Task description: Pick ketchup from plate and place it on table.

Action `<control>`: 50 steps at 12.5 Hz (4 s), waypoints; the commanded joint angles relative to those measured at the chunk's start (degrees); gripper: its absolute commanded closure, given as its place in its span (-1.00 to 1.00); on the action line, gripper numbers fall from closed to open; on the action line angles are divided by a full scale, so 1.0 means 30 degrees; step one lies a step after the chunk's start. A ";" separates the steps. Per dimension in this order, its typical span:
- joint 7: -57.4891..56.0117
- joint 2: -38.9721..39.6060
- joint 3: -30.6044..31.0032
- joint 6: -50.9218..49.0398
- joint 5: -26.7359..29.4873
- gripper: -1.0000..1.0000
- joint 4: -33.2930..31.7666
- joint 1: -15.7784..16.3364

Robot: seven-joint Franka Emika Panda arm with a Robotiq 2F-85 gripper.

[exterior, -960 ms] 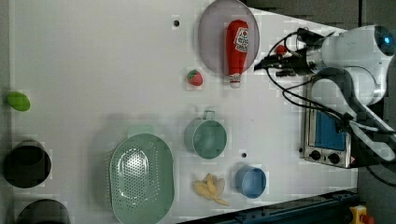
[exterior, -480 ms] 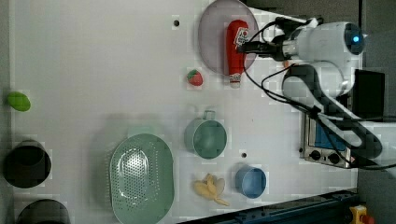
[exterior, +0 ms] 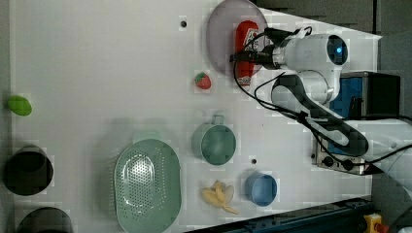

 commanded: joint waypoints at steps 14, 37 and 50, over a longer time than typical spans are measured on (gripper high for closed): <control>-0.0275 -0.5578 -0.0066 -0.3341 0.1215 -0.24 0.0921 -0.1023; 0.4254 -1.4569 -0.1849 -0.3259 0.3945 -0.24 -1.3399 -0.2195; 0.5109 -1.3420 -0.1228 0.1114 0.3990 -1.00 -1.3524 -0.2080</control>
